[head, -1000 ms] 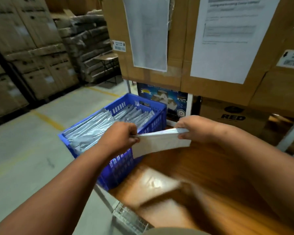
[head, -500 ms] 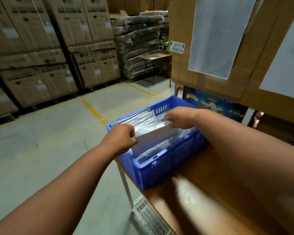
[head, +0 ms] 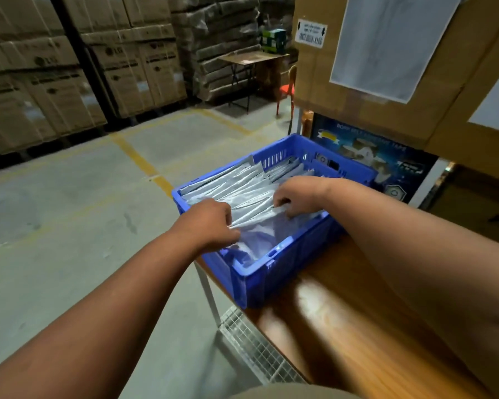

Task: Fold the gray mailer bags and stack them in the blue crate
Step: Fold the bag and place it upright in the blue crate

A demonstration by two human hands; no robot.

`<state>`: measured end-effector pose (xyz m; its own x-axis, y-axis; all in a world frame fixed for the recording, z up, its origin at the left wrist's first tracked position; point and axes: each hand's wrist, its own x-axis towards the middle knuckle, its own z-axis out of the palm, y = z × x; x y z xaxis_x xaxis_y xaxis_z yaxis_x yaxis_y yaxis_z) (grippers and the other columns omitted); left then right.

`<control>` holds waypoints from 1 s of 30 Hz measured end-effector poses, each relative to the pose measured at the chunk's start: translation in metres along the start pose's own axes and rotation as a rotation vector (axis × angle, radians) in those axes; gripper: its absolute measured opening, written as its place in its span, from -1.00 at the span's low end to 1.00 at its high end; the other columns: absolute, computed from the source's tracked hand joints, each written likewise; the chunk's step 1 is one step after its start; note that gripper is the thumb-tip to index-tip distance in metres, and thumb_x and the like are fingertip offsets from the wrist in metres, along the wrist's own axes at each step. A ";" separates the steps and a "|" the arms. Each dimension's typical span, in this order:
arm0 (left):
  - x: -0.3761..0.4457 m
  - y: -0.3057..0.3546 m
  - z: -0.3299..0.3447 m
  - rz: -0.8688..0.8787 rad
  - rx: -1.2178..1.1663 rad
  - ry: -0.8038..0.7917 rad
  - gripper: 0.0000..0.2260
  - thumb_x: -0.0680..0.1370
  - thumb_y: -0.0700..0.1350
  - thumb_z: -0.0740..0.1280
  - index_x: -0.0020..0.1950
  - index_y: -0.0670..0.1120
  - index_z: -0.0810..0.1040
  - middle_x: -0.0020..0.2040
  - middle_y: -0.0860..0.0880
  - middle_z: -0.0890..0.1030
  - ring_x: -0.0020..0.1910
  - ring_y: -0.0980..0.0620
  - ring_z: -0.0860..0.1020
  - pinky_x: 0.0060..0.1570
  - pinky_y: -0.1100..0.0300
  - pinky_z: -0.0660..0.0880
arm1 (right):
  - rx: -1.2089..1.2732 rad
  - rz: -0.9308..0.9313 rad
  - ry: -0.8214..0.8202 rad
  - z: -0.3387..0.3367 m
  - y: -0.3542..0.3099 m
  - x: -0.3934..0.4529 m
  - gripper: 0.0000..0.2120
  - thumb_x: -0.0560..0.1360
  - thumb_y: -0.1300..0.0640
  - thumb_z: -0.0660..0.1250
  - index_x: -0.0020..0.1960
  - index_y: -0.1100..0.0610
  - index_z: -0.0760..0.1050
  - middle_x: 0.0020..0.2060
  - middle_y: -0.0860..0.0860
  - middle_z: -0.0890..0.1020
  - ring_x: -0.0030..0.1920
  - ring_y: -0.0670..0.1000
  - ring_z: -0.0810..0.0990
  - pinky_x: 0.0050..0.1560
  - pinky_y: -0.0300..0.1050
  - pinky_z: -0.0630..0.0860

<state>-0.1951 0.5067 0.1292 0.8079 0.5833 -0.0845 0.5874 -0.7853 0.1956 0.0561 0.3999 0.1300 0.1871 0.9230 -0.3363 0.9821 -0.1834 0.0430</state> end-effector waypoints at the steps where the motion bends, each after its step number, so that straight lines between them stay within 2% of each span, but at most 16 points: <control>1: 0.000 0.006 -0.002 0.009 0.029 0.042 -0.69 0.41 0.21 0.42 0.05 0.07 0.61 0.06 -0.03 0.58 0.01 -0.09 0.59 -0.05 0.05 0.56 | 0.031 0.010 0.022 -0.001 0.001 -0.006 -0.77 0.52 -0.04 0.51 0.16 -0.12 0.61 0.06 -0.08 0.68 0.06 0.07 0.64 0.09 0.09 0.61; 3: 0.000 0.024 -0.005 0.040 0.139 0.131 -0.57 0.45 0.31 0.37 0.17 0.08 0.59 0.18 -0.04 0.54 0.20 -0.16 0.55 0.12 -0.08 0.55 | 0.068 0.056 0.089 -0.004 0.003 -0.024 -0.64 0.55 -0.09 0.48 0.32 -0.11 0.58 0.18 -0.08 0.66 0.15 0.07 0.63 0.17 0.10 0.60; 5: -0.001 0.051 -0.005 0.117 0.205 0.169 -0.55 0.49 0.31 0.35 0.25 0.07 0.56 0.23 -0.05 0.53 0.27 -0.17 0.51 0.17 -0.14 0.51 | 0.110 0.094 0.156 -0.002 0.007 -0.044 -0.61 0.56 -0.12 0.46 0.36 -0.11 0.56 0.24 -0.07 0.64 0.21 0.07 0.60 0.22 0.14 0.58; 8: -0.005 0.099 0.000 0.259 0.212 0.153 -0.60 0.53 0.27 0.34 0.25 0.08 0.57 0.21 -0.05 0.56 0.26 -0.17 0.53 0.18 -0.11 0.51 | 0.176 0.125 0.225 0.006 0.013 -0.089 -0.64 0.57 -0.14 0.43 0.35 -0.15 0.56 0.27 -0.08 0.62 0.26 0.05 0.58 0.26 0.14 0.55; 14: -0.014 0.201 0.030 0.539 0.223 0.126 -0.65 0.54 0.28 0.34 0.13 0.05 0.59 0.11 -0.04 0.62 0.16 -0.16 0.60 0.09 -0.05 0.58 | 0.239 0.274 0.259 0.057 0.032 -0.208 -0.62 0.52 -0.23 0.40 0.28 -0.12 0.60 0.12 -0.05 0.63 0.15 0.06 0.61 0.18 0.11 0.58; 18: -0.034 0.285 0.064 0.724 0.194 0.068 -0.70 0.57 0.26 0.35 0.11 0.07 0.59 0.08 0.01 0.60 0.12 -0.09 0.60 0.07 -0.05 0.60 | 0.320 0.469 0.195 0.119 0.043 -0.307 -0.62 0.59 -0.18 0.42 0.35 -0.06 0.57 0.20 0.00 0.61 0.21 0.07 0.59 0.24 0.08 0.55; 22: -0.068 0.371 0.107 0.864 0.153 -0.054 -0.76 0.55 0.24 0.41 0.07 0.12 0.58 0.02 0.10 0.59 0.04 0.02 0.60 0.06 -0.03 0.63 | 0.476 0.678 0.128 0.193 0.051 -0.407 -0.59 0.62 -0.17 0.41 0.42 -0.08 0.55 0.31 -0.02 0.58 0.33 0.07 0.55 0.34 0.08 0.52; 26: -0.107 0.447 0.154 0.996 0.158 -0.190 -0.77 0.55 0.18 0.42 0.11 0.09 0.59 0.04 0.06 0.59 0.06 -0.03 0.59 0.07 -0.03 0.63 | 0.574 0.864 0.083 0.262 0.050 -0.496 -0.57 0.64 -0.17 0.38 0.45 -0.06 0.52 0.36 0.02 0.55 0.38 0.12 0.51 0.36 0.05 0.49; 30: -0.141 0.510 0.206 1.080 0.213 -0.272 -0.69 0.56 0.15 0.43 0.24 0.07 0.57 0.11 0.00 0.58 0.13 -0.09 0.59 0.12 -0.07 0.61 | 0.607 1.054 0.087 0.319 0.052 -0.567 -0.56 0.63 -0.21 0.35 0.47 -0.10 0.50 0.43 0.00 0.51 0.41 0.13 0.48 0.39 0.14 0.50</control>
<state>0.0005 -0.0191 0.0398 0.8654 -0.4649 -0.1869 -0.4481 -0.8850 0.1268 -0.0058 -0.2407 0.0225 0.9100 0.2415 -0.3372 0.1823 -0.9632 -0.1977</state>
